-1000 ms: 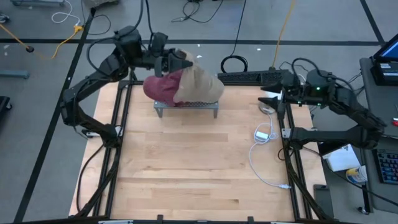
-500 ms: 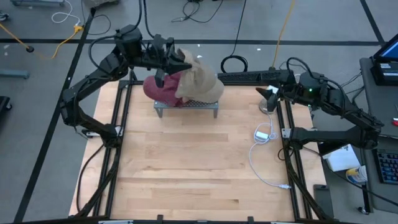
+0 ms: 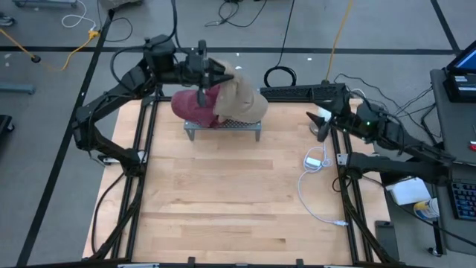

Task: Pick & Place hat
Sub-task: Stack the light brown cap on the light brown caps on the shelf

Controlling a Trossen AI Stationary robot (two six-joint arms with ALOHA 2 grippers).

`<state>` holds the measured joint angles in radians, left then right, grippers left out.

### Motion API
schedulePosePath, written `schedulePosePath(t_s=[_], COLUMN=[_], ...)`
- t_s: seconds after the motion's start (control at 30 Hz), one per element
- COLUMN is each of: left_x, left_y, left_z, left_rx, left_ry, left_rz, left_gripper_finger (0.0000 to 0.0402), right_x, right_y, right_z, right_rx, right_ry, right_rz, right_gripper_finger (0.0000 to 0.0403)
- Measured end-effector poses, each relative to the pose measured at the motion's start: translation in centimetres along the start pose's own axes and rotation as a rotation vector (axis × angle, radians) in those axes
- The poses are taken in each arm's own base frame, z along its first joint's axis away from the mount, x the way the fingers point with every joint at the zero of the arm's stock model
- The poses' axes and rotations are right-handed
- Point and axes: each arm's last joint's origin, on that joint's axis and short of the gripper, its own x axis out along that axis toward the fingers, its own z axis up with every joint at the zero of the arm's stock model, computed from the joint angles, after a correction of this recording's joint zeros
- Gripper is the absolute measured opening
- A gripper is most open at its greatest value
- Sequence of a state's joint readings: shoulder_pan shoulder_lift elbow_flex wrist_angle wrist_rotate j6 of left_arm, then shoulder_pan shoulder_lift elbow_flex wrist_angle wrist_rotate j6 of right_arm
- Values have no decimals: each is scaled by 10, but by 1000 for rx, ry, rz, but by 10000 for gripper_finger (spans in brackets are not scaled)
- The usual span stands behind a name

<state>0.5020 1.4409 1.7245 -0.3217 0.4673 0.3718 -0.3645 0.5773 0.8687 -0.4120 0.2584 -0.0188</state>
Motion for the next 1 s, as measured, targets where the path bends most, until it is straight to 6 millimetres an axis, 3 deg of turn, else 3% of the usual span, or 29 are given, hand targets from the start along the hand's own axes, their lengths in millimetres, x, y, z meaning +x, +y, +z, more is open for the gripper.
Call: schedulePosePath(t_s=[0.17, 0.4, 0.73, 1.0], left_x=[8, 29, 59, 77], left_y=[-2, 1, 14, 28], left_z=[4, -8, -37, -67], left_rx=[69, 76, 155, 62], left_ry=[-55, -53, -31, 15], left_rz=[23, 31, 52, 1], left_gripper_finger=[23, 23, 23, 23], right_x=[6, 19, 24, 24], right_y=[2, 6, 8, 8], right_z=[-31, -65, -81, -81], right_rx=[29, 119, 115, 116], right_ry=[-23, 31, 79, 79], right_rz=[-1, -1, -3, -5], right_gripper_finger=[222, 222, 220, 219])
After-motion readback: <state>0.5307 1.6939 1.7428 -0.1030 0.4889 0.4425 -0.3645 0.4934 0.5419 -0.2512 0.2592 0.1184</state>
